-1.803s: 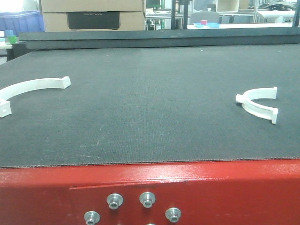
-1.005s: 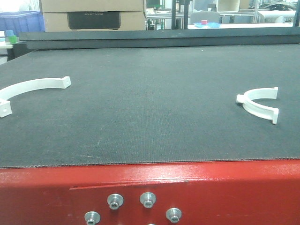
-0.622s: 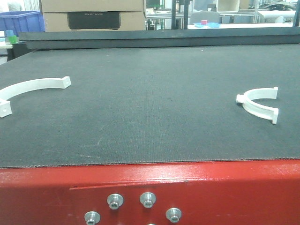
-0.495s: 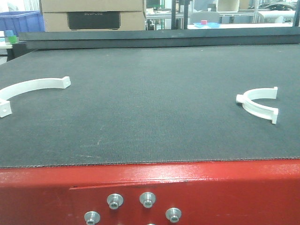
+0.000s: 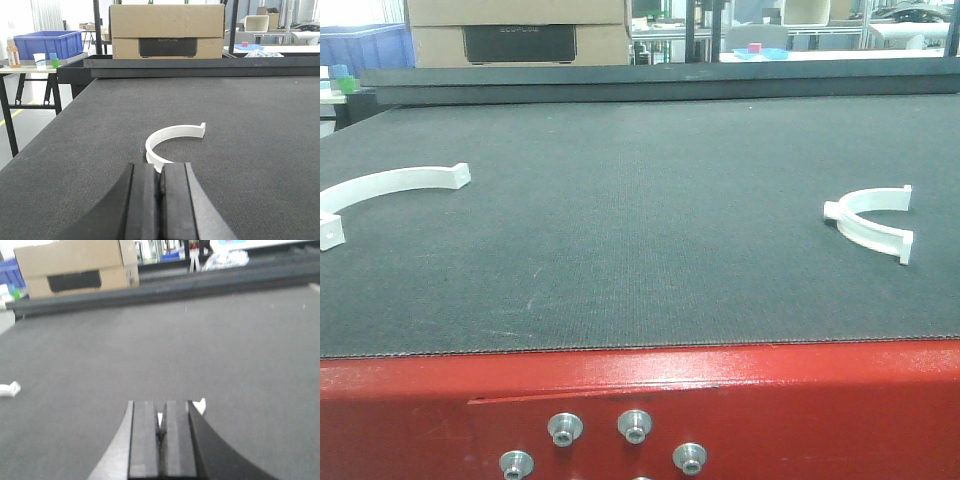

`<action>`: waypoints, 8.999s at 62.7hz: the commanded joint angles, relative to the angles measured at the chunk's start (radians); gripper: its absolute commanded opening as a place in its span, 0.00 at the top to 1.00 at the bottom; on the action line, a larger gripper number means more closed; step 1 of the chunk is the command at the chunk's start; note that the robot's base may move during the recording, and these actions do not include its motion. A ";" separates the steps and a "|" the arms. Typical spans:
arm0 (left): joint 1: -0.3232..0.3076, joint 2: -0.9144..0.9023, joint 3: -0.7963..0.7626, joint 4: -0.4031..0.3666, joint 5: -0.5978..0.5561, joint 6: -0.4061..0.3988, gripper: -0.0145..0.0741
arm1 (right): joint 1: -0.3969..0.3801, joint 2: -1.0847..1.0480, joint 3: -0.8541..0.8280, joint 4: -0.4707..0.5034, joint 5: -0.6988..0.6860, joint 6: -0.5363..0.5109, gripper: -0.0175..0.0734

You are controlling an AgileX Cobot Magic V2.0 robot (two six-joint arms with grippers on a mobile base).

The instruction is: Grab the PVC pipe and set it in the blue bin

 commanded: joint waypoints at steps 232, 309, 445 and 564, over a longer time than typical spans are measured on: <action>0.001 1.455 -1.050 0.008 0.075 -0.002 0.82 | 0.126 1.272 -0.399 0.068 -0.111 -0.185 0.62; 0.001 1.498 -1.050 0.016 0.026 -0.002 0.52 | 0.169 1.402 -0.400 -0.055 -0.125 -0.193 0.55; 0.023 1.760 -1.125 -0.075 0.175 -0.002 0.52 | 0.184 1.118 -0.560 -0.019 0.065 -0.193 0.99; 0.023 1.765 -1.125 -0.075 0.112 -0.002 0.96 | 0.184 1.048 -0.560 -0.015 0.003 -0.193 0.99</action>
